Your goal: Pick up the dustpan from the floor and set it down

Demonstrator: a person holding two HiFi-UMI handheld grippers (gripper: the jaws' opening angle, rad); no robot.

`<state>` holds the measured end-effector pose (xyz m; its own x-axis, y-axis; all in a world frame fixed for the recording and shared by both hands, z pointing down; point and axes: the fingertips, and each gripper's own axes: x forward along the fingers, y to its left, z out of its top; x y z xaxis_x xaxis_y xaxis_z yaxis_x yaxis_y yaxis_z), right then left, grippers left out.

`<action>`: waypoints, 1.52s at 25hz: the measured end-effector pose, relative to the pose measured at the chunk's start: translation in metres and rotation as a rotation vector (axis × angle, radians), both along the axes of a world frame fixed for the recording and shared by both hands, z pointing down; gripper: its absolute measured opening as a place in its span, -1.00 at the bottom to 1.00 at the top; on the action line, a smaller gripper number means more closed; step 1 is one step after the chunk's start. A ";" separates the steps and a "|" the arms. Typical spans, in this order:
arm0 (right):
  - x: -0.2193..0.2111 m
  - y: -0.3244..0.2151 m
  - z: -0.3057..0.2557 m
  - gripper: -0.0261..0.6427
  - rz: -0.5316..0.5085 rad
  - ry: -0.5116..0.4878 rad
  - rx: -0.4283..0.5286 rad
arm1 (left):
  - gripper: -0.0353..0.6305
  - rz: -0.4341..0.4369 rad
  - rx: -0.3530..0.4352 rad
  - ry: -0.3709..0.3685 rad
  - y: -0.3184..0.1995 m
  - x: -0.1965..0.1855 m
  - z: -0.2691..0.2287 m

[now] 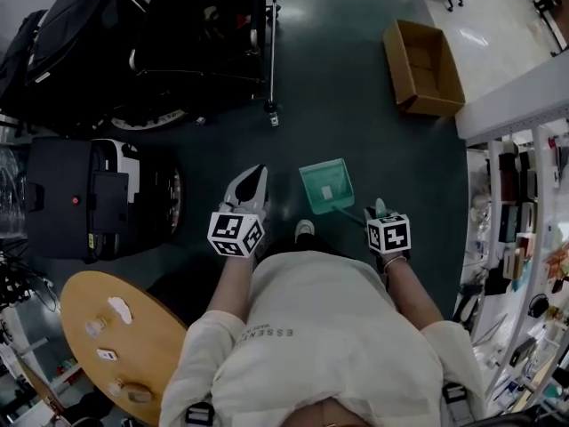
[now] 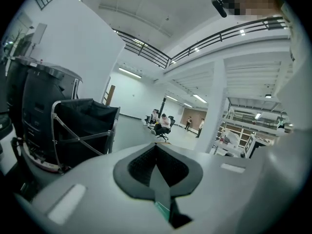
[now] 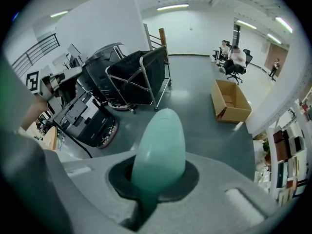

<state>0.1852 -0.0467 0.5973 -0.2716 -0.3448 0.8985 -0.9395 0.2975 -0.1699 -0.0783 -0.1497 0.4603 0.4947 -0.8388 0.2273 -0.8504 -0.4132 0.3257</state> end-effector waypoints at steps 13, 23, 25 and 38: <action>-0.014 -0.017 0.010 -0.95 -0.010 0.022 -0.007 | -0.84 -0.033 -0.048 -0.038 0.010 -0.025 0.016; -0.055 -0.083 0.027 -0.95 -0.064 0.006 -0.029 | -0.84 -0.042 -0.095 -0.018 -0.024 -0.032 0.030; -0.060 -0.101 0.034 -0.95 -0.050 0.018 -0.042 | -0.84 -0.039 -0.114 -0.005 -0.038 -0.034 0.037; -0.099 -0.231 0.128 -0.95 0.029 0.060 -0.125 | -0.84 0.053 -0.192 0.019 -0.160 -0.030 0.089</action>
